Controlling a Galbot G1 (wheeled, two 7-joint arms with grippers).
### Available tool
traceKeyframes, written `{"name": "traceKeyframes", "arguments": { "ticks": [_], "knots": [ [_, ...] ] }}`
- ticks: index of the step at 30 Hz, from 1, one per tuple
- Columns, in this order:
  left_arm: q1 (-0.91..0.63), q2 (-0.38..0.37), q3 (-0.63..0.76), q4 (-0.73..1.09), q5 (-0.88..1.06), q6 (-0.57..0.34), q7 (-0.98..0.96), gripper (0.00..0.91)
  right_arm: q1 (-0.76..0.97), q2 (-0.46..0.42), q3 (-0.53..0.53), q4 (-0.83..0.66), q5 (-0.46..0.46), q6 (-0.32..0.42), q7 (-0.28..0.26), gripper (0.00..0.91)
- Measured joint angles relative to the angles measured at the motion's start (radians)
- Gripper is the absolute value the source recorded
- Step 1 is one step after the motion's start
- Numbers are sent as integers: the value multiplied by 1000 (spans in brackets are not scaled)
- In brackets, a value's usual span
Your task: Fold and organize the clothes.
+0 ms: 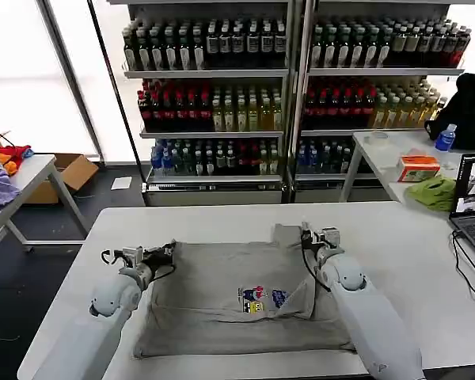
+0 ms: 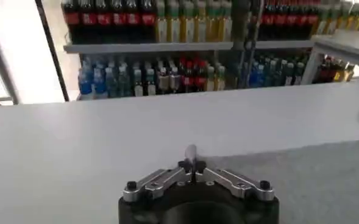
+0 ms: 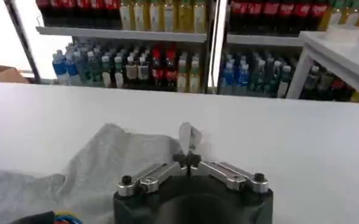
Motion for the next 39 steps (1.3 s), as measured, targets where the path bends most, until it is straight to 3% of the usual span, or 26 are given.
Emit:
{"name": "traceKeyframes", "arguments": {
  "ticks": [19,39],
  "knots": [
    [110,56,-83,-181,-22,-44,-13,0,-136,-67,82,331,52,6,34,0],
    [374,64,-178,-390,45,-63,12,0,-529,-72,245,628,-4,13,75,0]
  ]
}}
